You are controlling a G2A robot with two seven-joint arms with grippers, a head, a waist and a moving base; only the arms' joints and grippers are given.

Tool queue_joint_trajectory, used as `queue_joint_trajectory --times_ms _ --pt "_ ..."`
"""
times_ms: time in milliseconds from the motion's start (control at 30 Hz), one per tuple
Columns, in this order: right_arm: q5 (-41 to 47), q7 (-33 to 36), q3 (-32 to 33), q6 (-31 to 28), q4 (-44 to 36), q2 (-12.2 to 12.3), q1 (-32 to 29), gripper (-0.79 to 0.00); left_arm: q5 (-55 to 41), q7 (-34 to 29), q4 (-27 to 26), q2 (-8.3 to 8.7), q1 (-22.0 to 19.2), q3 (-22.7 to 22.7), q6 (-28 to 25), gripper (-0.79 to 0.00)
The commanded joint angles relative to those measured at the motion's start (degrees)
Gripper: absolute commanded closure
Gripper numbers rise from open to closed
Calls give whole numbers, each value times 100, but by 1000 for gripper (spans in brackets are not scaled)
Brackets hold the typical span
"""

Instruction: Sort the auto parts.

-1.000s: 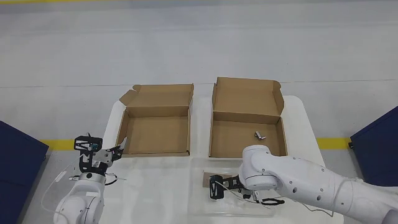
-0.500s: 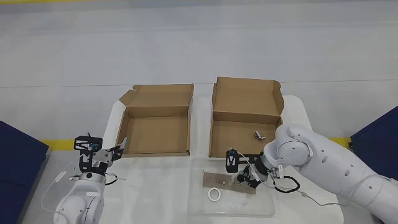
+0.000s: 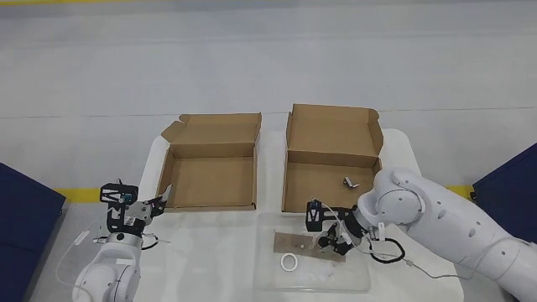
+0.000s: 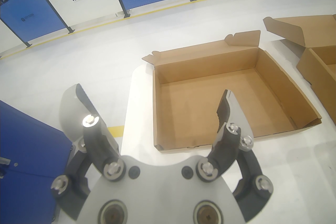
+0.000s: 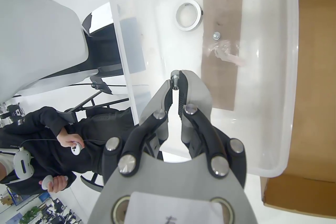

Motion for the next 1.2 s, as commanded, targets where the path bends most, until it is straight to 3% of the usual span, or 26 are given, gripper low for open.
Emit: queue_joint_trajectory --times_ms 0,233,533,700,1067,1167 --pt "348 -155 106 -221 163 42 -65 0 0 0 0 0 0 0 0 -785" --pt "1742 -805 67 -995 510 342 -198 0 0 0 0 0 0 0 0 -785" --pt "3002 -2096 -866 -2285 482 687 -15 0 0 0 0 0 0 0 0 -785" --pt "3844 -2095 -1388 -2285 230 650 250 0 0 0 0 0 0 0 0 -785" --pt "3886 -2254 -1314 -2277 167 648 185 0 0 0 0 0 0 0 0 -785" --pt "4705 -2331 -1148 -2285 -170 646 -15 0 0 0 0 0 0 0 0 -785"
